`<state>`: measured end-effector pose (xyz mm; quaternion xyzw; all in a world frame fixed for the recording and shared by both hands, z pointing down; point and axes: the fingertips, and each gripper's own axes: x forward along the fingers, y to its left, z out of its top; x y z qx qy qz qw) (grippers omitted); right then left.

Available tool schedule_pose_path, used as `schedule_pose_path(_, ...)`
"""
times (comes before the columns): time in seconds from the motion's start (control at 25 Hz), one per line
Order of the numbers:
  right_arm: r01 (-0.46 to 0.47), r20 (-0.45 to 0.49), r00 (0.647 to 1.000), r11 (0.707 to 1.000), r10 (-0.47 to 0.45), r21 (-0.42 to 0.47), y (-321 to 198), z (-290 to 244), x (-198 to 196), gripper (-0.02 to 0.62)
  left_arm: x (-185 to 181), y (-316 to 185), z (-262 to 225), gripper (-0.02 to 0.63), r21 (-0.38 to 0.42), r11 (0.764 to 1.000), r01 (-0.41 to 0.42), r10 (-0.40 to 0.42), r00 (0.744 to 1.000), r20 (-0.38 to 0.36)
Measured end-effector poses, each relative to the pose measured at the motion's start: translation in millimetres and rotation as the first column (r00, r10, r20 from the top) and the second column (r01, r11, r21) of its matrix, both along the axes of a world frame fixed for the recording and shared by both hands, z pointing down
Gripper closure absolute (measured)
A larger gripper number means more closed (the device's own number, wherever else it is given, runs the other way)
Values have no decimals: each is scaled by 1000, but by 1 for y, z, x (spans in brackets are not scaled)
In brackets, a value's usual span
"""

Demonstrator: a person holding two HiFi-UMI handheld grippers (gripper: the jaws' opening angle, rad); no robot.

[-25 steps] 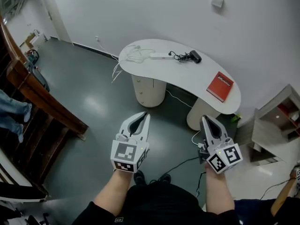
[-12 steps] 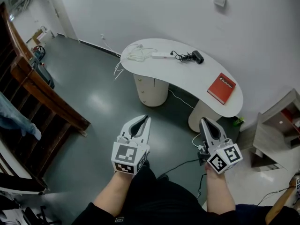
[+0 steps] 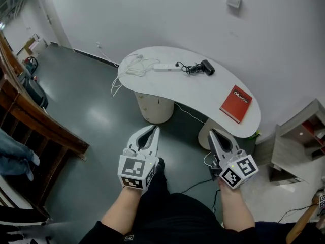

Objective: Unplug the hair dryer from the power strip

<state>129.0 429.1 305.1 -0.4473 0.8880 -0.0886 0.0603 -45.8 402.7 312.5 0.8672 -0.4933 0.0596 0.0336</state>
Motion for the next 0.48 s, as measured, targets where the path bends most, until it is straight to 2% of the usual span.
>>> schedule_pose_path(0.48,-49,-2,999,998,49,-32,-202,-3,-33,560,-27,-217,-5,583,-11,997,-73,73,997,-1)
